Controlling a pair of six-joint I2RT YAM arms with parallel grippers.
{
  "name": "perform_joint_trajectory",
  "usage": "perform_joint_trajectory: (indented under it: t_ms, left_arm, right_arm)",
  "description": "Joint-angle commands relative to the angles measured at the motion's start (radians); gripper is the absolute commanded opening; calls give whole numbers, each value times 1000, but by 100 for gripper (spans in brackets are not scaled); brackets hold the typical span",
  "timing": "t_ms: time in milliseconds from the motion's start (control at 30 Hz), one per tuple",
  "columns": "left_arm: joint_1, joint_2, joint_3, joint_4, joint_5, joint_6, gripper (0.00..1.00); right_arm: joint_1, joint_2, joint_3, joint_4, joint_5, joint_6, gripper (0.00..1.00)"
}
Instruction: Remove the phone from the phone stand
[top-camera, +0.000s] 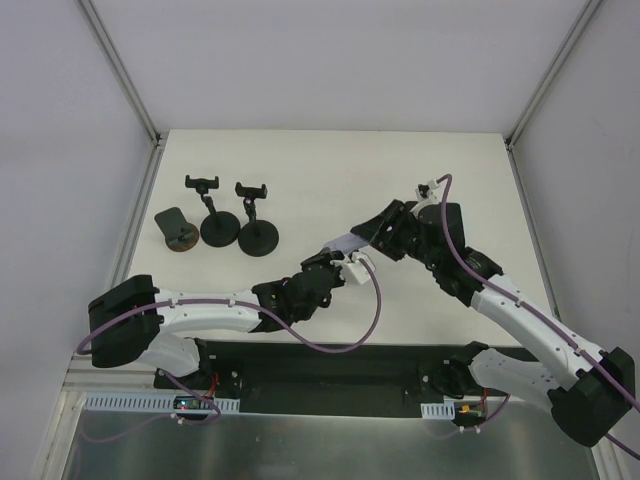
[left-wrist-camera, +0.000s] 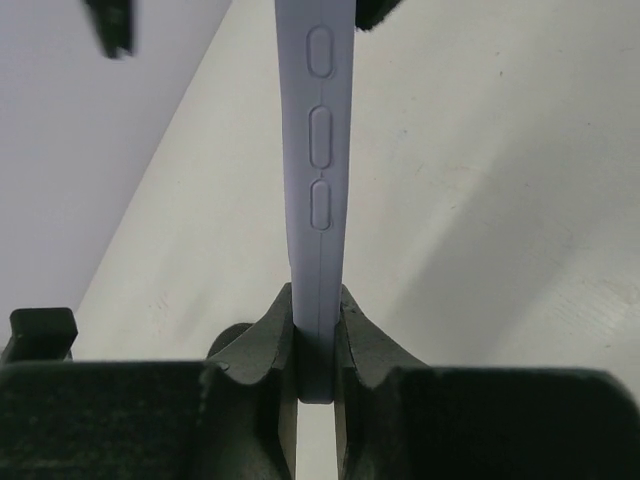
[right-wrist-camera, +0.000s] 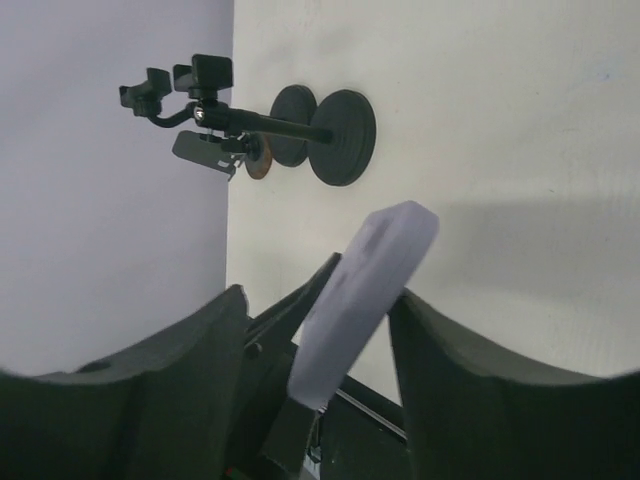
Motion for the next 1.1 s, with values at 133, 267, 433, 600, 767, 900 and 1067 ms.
perform_joint_trajectory:
  t_ms: [133,267,433,600,767,900,1067]
  left_arm:
    - [8,-73,41,-25,89,-160,0]
    - [43,-116,47,-77,231,-314,0]
    - [150,-174,63,-137,469,-511,0]
    - [252,-182,66,-130,678,-689,0]
    - [293,-173,60,-95,787,-784,0]
    - [312,-171,53,-72,839,-824,0]
    - [321,-177,50,-61,861,-838,0]
  right_arm:
    - [7,-75,29,114,36,-199,99]
    - [5,-112,19,126,79,-295,96]
    - [7,-158,-32,181,139,-376,96]
    - [13,-162,-73,231,153,-407,96]
    - [62,-121,-78,232,205,-436,96]
    - [91,-78,-75,266,203,-436,96]
    - [116,-34,-66,277,232,-431,96]
